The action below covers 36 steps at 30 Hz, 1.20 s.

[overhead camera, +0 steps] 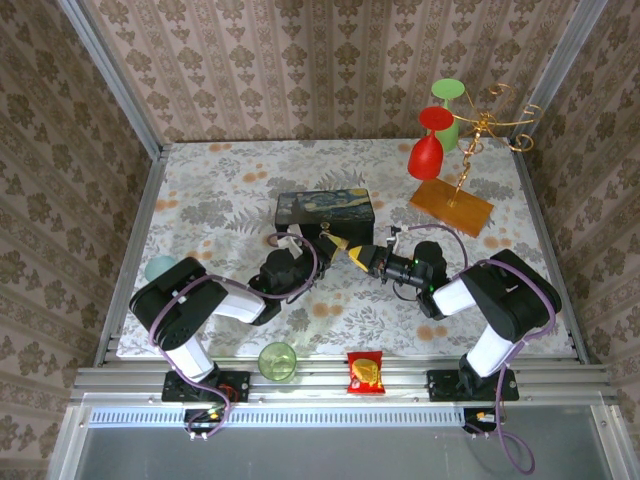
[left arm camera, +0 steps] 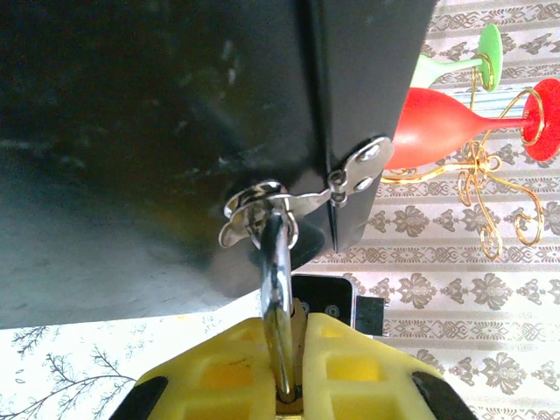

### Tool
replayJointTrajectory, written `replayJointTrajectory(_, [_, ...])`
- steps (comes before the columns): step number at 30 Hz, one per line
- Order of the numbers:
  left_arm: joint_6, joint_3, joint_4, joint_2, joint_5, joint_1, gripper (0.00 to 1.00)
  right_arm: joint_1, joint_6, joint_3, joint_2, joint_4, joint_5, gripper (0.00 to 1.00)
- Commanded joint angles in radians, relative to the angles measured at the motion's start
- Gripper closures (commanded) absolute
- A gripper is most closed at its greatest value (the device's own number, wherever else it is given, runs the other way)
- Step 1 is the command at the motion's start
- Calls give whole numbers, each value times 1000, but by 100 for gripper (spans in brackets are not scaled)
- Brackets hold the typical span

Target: Unlock a padlock with a key

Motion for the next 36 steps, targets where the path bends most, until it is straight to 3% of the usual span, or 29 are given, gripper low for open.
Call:
replayJointTrajectory(1, [-1, 14, 91, -7, -6, -4, 100, -12, -26, -17, -36, 5, 24, 100])
replayJointTrajectory(36, [-27, 51, 96, 28, 4, -21, 100, -9, -50, 11, -68, 6, -22, 100])
